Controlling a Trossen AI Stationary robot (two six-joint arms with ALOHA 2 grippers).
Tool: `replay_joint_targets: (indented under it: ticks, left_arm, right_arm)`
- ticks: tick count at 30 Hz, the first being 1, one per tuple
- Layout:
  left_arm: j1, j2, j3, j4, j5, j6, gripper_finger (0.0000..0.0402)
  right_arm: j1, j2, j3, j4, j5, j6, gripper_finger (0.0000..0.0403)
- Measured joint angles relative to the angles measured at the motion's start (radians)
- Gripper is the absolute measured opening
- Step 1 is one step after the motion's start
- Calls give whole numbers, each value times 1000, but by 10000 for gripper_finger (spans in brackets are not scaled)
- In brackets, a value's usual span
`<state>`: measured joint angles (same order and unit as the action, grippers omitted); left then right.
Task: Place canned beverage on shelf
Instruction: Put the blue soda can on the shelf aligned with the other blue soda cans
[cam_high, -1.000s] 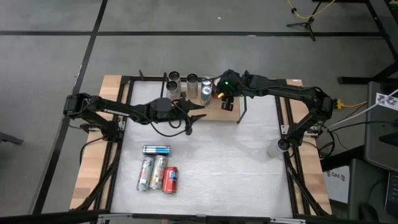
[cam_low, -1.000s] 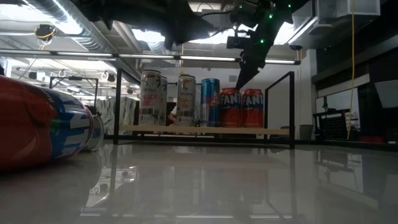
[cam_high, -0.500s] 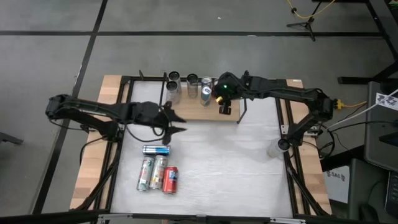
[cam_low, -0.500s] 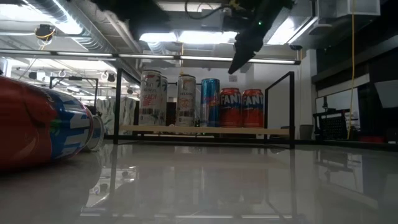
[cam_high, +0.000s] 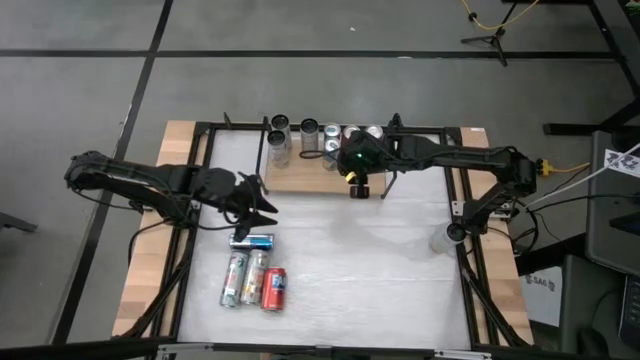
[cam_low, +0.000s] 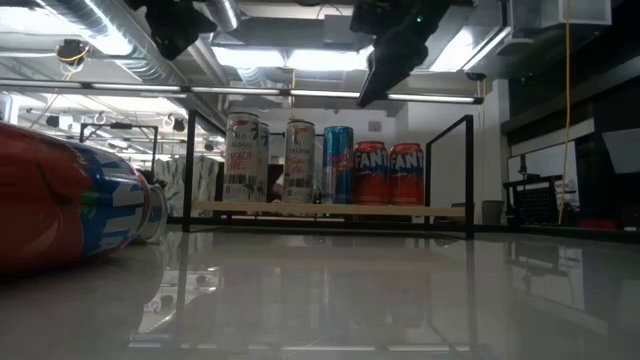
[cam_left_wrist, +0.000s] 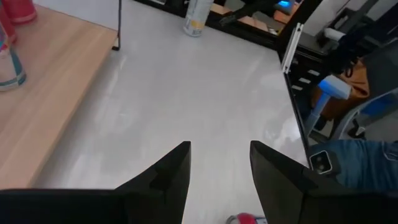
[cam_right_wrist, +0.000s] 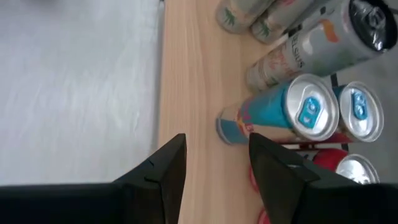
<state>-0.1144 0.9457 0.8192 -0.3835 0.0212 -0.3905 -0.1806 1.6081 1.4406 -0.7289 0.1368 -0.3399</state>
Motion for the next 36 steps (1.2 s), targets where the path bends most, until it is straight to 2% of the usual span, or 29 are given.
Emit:
replay_joint_targets:
  ticks: [15,19,24,28,32,36]
  left_arm:
    - [-4,4,0,0,27,0,164]
    - [-4,4,0,1,22,0,199]
    - [-4,4,0,1,-121,-1,263]
    - [-4,4,0,-47,-194,-15,305]
    - [-4,4,0,-165,-174,-75,330]
    - [-4,4,0,-279,-122,-80,338]
  right_arm:
    - [-3,0,0,58,1,0,170]
    - [-3,0,0,58,1,1,170]
    - [-3,0,0,58,0,2,170]
    - [-3,0,0,58,-82,3,170]
    - [-3,0,0,61,-199,3,170]
    - [-2,0,0,90,-276,3,170]
